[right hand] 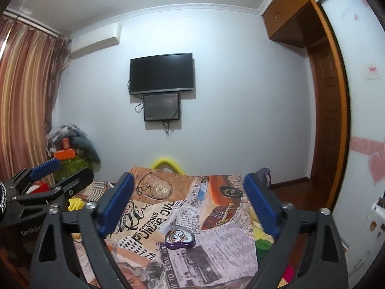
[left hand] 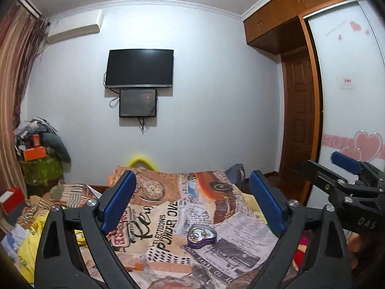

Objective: Organize jewelry

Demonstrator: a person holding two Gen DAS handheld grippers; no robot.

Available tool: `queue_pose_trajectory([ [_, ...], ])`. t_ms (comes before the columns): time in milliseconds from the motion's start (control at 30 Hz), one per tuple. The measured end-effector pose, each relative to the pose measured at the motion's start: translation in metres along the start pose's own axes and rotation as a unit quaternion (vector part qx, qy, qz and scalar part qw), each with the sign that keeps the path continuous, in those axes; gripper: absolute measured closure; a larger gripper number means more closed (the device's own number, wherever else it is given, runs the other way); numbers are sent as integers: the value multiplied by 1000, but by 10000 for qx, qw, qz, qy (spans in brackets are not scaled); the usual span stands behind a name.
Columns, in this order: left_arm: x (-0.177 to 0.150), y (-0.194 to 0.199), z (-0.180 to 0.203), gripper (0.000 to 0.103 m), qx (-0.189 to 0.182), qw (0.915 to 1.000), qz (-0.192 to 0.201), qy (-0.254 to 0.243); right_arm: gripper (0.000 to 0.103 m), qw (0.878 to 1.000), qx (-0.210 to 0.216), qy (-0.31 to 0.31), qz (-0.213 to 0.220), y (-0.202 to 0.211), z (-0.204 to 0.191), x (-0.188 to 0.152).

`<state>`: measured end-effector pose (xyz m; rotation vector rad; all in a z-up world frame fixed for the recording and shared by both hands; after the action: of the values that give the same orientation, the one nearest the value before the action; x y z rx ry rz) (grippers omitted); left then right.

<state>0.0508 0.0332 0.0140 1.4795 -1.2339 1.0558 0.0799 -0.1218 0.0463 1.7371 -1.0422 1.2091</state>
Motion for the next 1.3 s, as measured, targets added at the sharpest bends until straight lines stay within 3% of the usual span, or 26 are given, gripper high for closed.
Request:
queue_pose_trajectory([
  [300,-5,10,4,4,66,10000,22,-28,0,9996,-146,166,195,17,-2,1],
  [1300,-10,4,-1,1,191,9996,-171,99,0,9996,-272,115,50,24,8,-3],
])
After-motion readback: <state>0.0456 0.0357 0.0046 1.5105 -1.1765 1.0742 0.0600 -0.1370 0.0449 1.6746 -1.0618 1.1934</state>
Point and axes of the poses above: each gripper's, at about its wrist camera, not at the fingertips, and y roughly against the way its jaws point, z to its right, x to its top, the point moved 4 cm from there along -y, roughly the way its jaws point, and after that the axes turned 13 degrees about -y, right-handed, at the moved point
